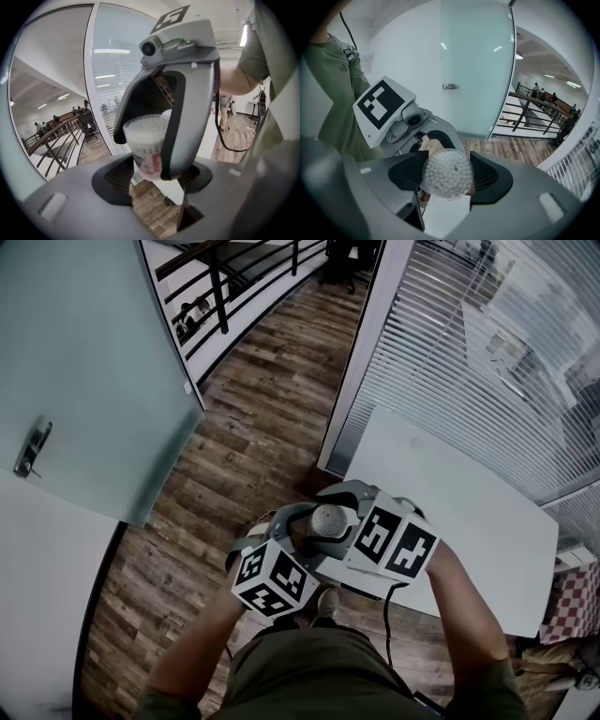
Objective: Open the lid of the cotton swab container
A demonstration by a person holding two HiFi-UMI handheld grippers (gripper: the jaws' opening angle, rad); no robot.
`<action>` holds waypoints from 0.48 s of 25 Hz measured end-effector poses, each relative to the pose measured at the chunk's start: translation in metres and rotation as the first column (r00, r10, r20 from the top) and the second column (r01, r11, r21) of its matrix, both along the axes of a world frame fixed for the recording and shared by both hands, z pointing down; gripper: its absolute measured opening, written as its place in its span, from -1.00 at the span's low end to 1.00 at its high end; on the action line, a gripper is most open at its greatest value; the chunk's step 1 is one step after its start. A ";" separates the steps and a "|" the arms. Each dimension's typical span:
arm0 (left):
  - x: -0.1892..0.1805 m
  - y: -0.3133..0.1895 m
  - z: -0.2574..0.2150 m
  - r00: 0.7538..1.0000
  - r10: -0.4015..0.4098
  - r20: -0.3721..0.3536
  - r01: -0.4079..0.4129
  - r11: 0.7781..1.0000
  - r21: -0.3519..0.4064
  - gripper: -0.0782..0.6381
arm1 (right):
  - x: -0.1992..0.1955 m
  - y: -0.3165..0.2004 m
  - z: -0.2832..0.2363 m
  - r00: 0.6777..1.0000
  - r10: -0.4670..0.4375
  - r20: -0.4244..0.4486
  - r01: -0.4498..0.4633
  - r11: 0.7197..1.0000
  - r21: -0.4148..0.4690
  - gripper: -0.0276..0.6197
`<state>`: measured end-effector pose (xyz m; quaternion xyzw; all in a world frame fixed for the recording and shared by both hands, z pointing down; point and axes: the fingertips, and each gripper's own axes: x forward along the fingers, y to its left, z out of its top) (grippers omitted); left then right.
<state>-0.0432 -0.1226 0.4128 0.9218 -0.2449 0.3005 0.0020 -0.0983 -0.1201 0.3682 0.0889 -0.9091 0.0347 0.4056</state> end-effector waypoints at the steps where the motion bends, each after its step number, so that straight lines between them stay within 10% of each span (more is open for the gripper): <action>1: 0.000 0.000 0.001 1.000 -0.002 0.000 0.002 1.000 -0.002 -0.05 | 0.000 0.000 0.000 1.000 0.001 0.003 -0.001 1.000 0.000 -0.03; 12: 0.000 0.001 0.001 1.000 -0.009 -0.022 0.009 1.000 -0.012 -0.05 | 0.000 0.000 -0.002 0.998 0.000 0.064 0.002 1.000 -0.019 -0.05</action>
